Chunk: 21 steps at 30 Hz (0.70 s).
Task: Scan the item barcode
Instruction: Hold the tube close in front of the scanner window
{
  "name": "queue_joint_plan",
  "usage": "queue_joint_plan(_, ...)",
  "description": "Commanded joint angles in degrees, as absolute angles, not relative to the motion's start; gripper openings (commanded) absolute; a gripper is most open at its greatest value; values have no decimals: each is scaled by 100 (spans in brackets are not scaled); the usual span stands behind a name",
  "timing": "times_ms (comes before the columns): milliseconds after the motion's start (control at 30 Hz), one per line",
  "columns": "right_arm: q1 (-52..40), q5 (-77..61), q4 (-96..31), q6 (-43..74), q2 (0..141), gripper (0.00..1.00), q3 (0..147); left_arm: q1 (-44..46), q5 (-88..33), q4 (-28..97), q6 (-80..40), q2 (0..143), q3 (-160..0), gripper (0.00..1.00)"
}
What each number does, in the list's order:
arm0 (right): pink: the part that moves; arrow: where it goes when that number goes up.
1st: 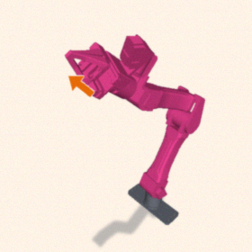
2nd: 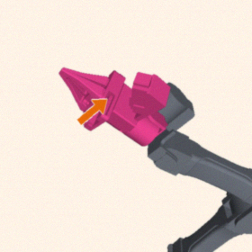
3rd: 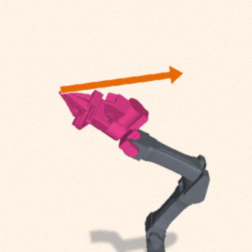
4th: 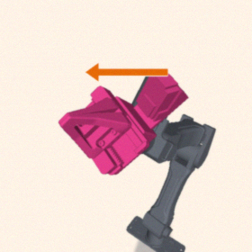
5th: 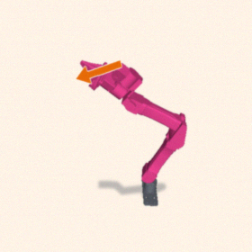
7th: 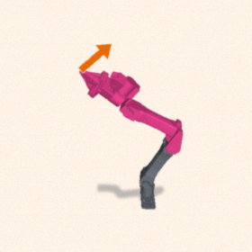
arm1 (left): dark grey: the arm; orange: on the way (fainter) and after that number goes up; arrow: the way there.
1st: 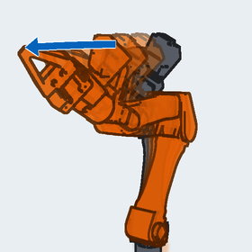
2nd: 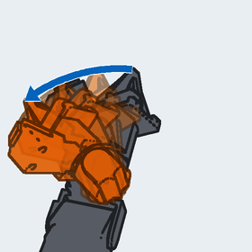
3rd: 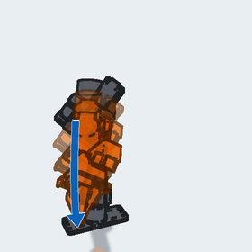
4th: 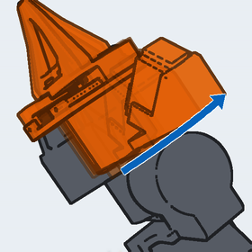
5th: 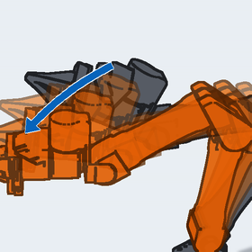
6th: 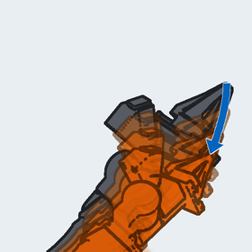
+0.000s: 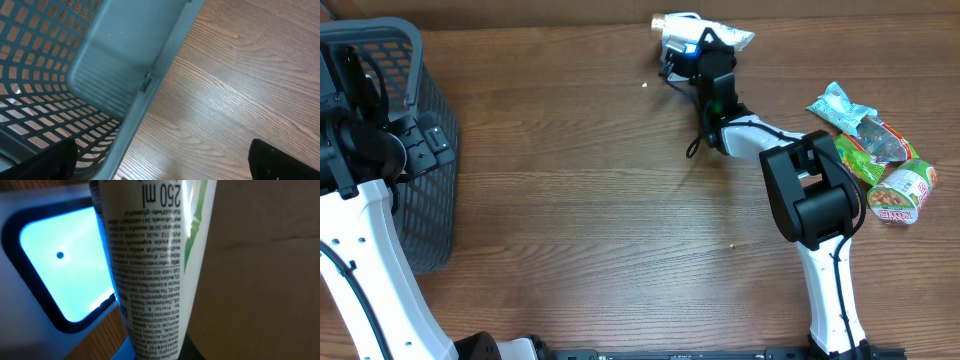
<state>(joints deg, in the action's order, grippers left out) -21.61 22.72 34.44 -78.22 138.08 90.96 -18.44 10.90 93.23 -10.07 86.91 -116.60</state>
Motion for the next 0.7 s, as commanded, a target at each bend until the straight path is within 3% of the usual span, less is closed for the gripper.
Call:
queue_joint_plan(0,-2222,2220,3553,-7800,13664,4,9277,-1872,1066,9314,-917,8689,-11662,100)
queue_joint_plan(400,-2224,2502,3540,-7762,13664,4,9277,-1872,1063,9312,-917,8689,-11662,100)
queue_joint_plan(667,-2244,2998,3566,-7085,13308,4,9277,-1872,1063,9312,-919,8689,-11662,100)
